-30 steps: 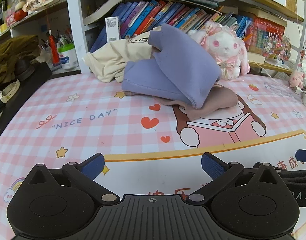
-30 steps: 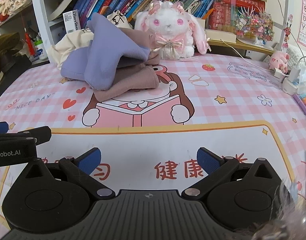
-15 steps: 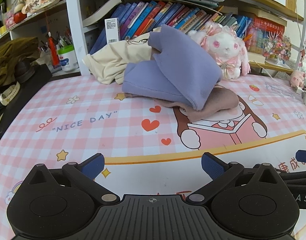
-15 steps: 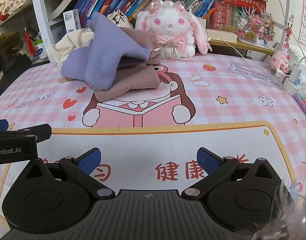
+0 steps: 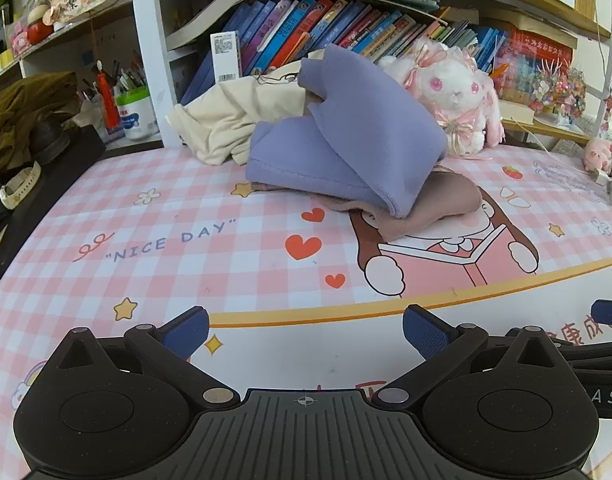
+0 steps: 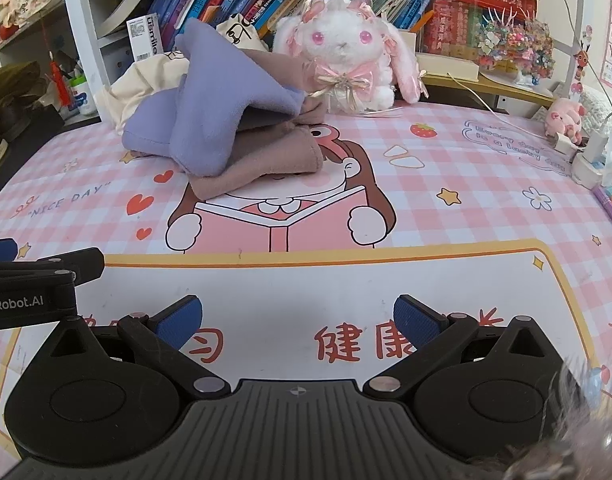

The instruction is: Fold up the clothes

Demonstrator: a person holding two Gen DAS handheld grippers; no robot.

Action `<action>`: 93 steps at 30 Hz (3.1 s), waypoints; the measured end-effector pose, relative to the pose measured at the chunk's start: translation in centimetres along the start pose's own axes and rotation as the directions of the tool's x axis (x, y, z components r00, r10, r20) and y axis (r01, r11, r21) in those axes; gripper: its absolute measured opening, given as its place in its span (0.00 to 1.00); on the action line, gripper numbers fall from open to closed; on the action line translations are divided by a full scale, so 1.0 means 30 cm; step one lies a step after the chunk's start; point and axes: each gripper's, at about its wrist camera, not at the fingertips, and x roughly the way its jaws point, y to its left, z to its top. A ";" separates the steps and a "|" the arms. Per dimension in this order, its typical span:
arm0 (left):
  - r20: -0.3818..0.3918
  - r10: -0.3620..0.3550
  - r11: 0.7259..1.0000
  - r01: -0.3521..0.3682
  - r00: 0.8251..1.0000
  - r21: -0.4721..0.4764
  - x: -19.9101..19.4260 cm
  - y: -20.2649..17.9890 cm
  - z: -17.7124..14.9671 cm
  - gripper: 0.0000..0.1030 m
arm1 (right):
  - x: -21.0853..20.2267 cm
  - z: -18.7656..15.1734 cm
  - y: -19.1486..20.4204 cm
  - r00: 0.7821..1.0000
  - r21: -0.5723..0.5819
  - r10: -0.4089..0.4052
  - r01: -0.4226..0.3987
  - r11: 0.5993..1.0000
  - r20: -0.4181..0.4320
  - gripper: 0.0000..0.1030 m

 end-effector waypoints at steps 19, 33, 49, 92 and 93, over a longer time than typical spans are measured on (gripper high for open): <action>-0.014 -0.003 1.000 0.003 1.000 0.001 0.017 -0.002 -0.002 1.00 | 0.007 -0.003 0.000 1.000 -0.003 -0.001 0.001 1.000 -0.005 1.00; -0.028 -0.004 1.000 0.004 1.000 -0.002 0.028 -0.001 -0.005 1.00 | 0.009 0.001 0.008 1.000 -0.011 0.011 -0.011 1.000 -0.001 1.00; -0.030 -0.022 0.999 0.021 0.999 -0.033 0.029 0.007 -0.010 1.00 | -0.002 0.008 0.014 0.999 -0.013 0.030 -0.030 0.999 0.032 1.00; -0.022 -0.021 0.999 0.021 1.000 -0.032 0.056 0.009 0.008 1.00 | 0.028 0.027 0.008 0.996 -0.028 0.083 -0.083 0.996 0.022 1.00; -0.026 -0.020 0.999 0.019 0.999 -0.032 0.058 0.007 0.007 1.00 | 0.031 0.027 0.005 0.996 -0.029 0.086 -0.086 0.996 0.018 1.00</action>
